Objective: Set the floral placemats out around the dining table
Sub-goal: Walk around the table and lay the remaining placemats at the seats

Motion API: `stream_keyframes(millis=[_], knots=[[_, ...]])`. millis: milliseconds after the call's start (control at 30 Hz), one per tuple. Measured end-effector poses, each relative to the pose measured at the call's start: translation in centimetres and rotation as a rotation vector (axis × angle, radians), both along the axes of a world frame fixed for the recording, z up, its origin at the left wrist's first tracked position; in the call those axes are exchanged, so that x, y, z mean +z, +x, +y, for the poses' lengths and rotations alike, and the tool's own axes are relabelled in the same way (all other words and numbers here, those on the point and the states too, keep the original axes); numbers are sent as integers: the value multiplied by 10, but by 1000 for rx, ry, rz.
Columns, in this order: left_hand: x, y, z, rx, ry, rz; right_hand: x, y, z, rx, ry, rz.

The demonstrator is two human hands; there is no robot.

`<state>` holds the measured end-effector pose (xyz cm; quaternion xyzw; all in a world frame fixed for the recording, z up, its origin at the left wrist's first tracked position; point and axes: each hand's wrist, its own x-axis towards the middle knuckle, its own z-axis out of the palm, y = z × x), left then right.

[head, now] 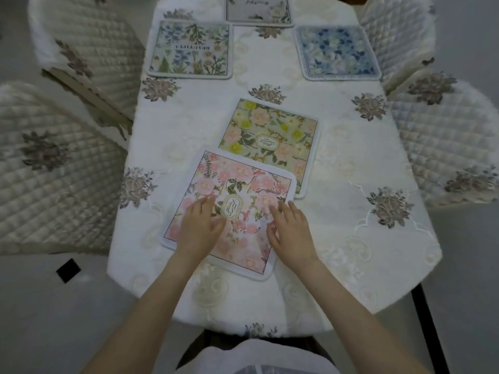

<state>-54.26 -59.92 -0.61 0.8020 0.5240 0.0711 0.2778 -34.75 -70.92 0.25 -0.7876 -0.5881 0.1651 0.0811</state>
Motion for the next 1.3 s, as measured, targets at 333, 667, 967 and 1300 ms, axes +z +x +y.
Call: stream_keyframes(millis=[333, 667, 967, 1300], knots=[[-41, -29, 39, 167, 28, 199, -42, -33, 15, -364, -71, 235], [-44, -40, 53, 229, -11, 126, -44, -48, 24, -551, 238, 483], [-49, -66, 88, 363, 14, 137, -50, -62, 96, -431, 284, 426], [-57, -75, 125, 472, 33, 196, -53, -60, 169, -324, 236, 483]])
